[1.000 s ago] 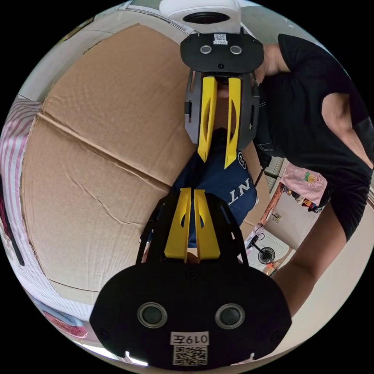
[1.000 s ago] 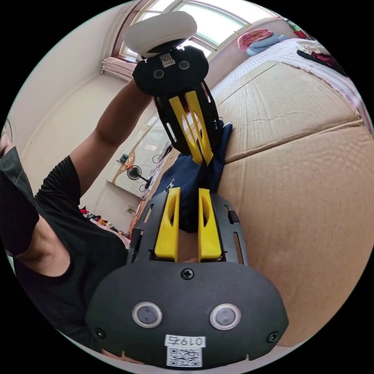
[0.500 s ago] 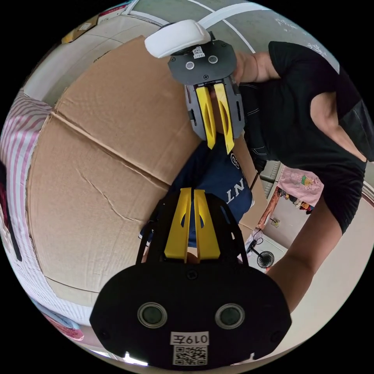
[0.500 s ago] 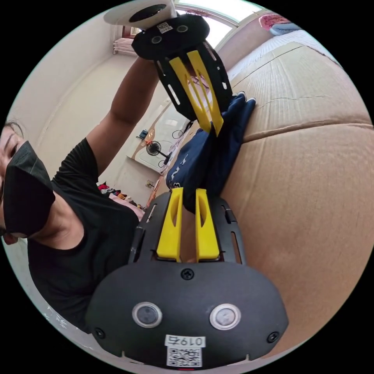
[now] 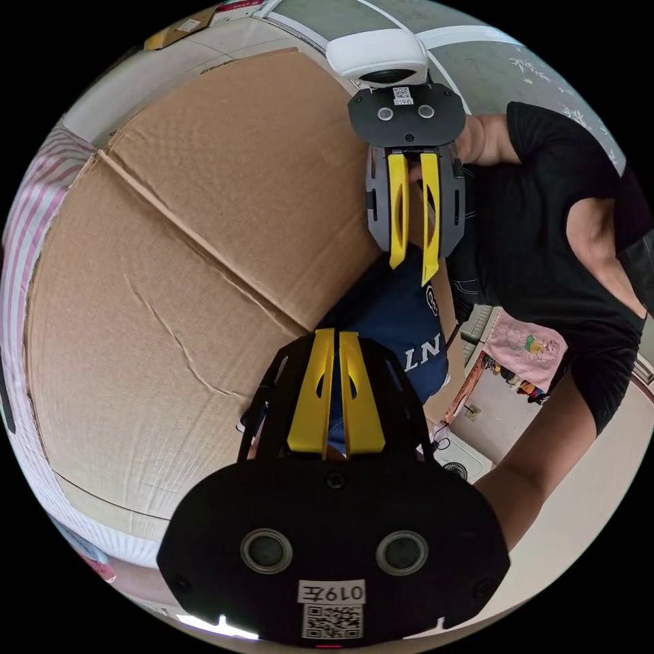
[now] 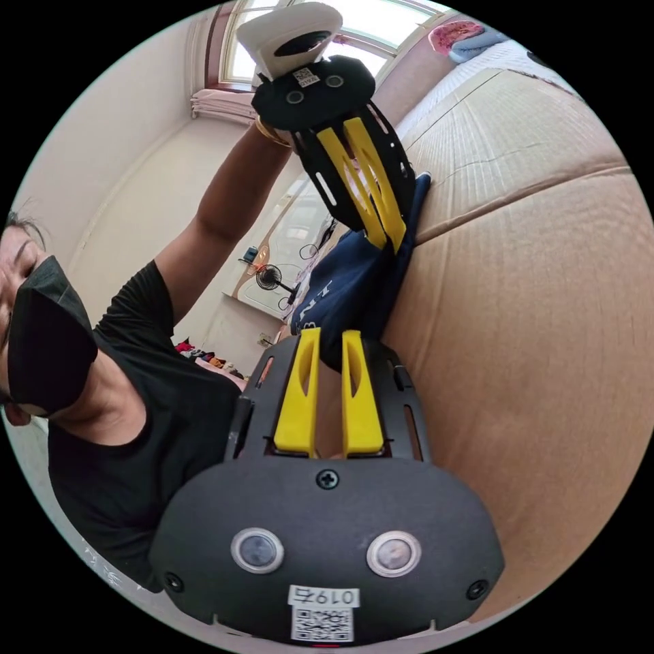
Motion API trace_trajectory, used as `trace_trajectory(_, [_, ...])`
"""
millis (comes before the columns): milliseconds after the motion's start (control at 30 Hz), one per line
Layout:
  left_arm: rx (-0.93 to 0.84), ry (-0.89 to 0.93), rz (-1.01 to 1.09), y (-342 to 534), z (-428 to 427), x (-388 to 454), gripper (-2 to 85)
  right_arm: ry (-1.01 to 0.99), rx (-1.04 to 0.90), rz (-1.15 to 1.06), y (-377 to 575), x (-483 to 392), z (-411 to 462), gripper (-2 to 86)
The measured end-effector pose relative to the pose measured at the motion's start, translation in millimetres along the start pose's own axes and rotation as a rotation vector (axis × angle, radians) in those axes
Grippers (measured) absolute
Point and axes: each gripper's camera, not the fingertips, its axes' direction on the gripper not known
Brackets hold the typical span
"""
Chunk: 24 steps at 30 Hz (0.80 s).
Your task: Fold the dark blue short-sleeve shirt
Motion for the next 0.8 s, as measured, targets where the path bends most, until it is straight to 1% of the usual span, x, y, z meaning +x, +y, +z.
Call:
trace_trajectory(200, [-0.018,-0.009,0.008,0,4,3,1.0,0.005,-0.013,0.036,-1,6,-17,4.9])
trace_trajectory(400, [-0.046,-0.013,-0.026,-9,20,2,1.1,0.026,-0.033,0.05,-5,9,-24,3.5])
trace_trajectory(633, [0.015,0.032,-0.027,5,14,10,2.4,0.013,-0.011,0.054,-5,12,-33,3.5])
trace_trajectory(800, [-0.015,-0.071,-0.063,15,3,20,6.1,0.017,-0.01,0.04,-7,12,-37,3.7])
